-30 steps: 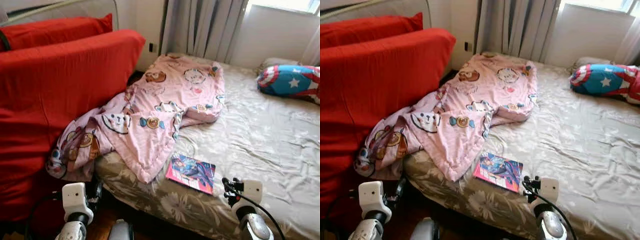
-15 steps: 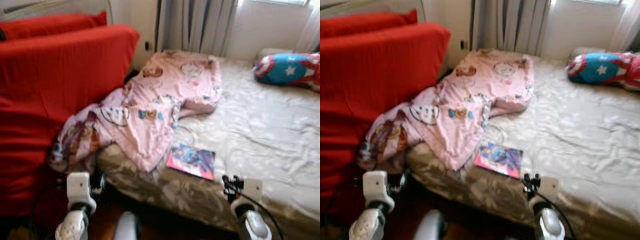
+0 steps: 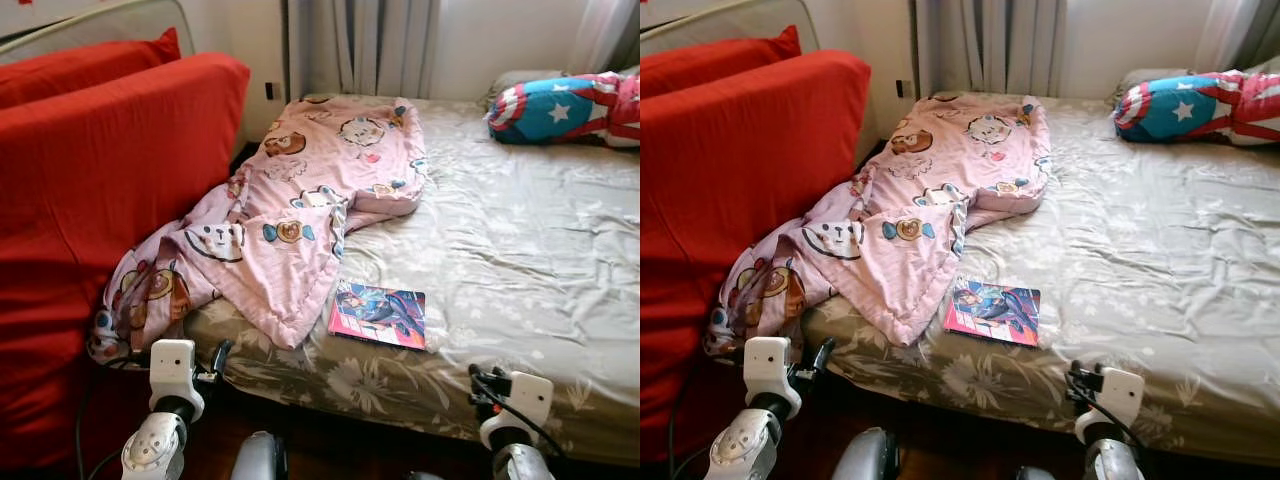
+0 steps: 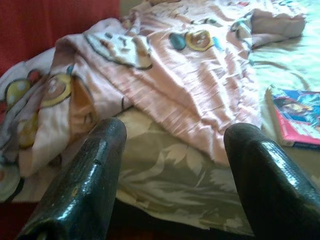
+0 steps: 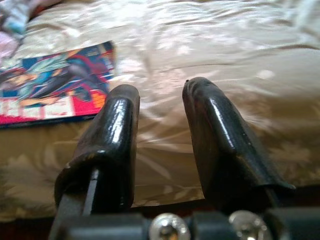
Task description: Clean up the room
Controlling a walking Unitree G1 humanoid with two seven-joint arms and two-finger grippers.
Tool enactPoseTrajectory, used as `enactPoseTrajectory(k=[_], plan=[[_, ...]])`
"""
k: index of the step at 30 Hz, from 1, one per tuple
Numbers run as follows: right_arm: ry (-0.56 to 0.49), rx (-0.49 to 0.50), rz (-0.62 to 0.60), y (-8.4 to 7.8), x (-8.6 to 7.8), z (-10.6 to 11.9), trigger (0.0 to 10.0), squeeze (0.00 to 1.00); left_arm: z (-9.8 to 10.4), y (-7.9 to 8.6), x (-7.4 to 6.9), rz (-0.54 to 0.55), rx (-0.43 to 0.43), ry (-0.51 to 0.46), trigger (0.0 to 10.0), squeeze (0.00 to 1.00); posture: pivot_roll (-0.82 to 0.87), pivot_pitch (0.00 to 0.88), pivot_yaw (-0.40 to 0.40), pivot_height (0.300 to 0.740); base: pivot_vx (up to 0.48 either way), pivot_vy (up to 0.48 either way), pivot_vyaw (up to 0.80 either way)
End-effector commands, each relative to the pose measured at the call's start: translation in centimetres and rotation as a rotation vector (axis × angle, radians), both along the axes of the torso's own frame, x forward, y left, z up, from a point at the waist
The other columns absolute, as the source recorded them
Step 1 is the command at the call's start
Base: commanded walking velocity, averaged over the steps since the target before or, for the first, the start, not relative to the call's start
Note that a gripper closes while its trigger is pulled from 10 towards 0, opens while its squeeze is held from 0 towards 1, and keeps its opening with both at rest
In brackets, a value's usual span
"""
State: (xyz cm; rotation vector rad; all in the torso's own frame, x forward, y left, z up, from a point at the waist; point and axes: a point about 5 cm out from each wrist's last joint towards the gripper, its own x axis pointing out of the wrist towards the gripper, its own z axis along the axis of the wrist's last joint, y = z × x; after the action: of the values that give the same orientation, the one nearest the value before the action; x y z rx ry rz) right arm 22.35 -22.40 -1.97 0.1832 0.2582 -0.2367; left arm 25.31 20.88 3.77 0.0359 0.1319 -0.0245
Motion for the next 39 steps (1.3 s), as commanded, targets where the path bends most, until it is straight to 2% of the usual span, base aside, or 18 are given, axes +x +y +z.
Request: enactPoseTrajectory(k=[1,5,14,21,28,31,39], plan=[[-0.021,-0.003,-0.025,-0.3,0.2,0.4,10.0,0.0,-0.1,0.0,0.4,-0.018,0.016,0.023,10.0,0.0,-0.03,0.0,0.051,0.629,0.0,0.0,0.0],[-0.029,-0.008,-0.003,-0.1,0.6,0.7,10.0,0.0,-0.3,0.1,0.6,0.02,-0.031,0.016,10.0,0.0,-0.02,0.0,0.019,0.629,0.0,0.0,0.0],[-0.019,-0.002,0.023,0.4,1.0,0.6,10.0,0.0,-0.6,0.4,0.2,0.029,-0.023,0.031,10.0,0.0,0.02,0.0,0.026,0.629,0.0,0.0,0.0],[-0.007,0.007,0.023,1.0,0.6,0.2,10.0,0.0,-0.6,0.6,0.1,0.03,-0.021,0.037,10.0,0.0,0.02,0.0,0.035,0.629,0.0,0.0,0.0],[-0.002,0.011,0.068,1.5,0.3,0.0,10.0,0.0,-0.6,1.0,0.0,0.029,-0.017,0.04,10.0,0.0,0.03,0.0,0.045,0.629,0.297,0.0,0.19],[-0.006,0.009,0.063,1.6,0.3,0.0,10.0,0.0,-0.5,1.0,0.0,0.027,-0.016,0.04,10.0,0.0,0.03,0.0,0.047,0.629,0.32,0.0,0.8],[-0.001,0.038,0.032,1.6,0.2,-0.2,10.0,0.0,-0.5,1.0,0.1,0.02,-0.014,0.044,10.0,0.0,0.03,0.0,0.052,0.629,0.329,0.0,0.0]])
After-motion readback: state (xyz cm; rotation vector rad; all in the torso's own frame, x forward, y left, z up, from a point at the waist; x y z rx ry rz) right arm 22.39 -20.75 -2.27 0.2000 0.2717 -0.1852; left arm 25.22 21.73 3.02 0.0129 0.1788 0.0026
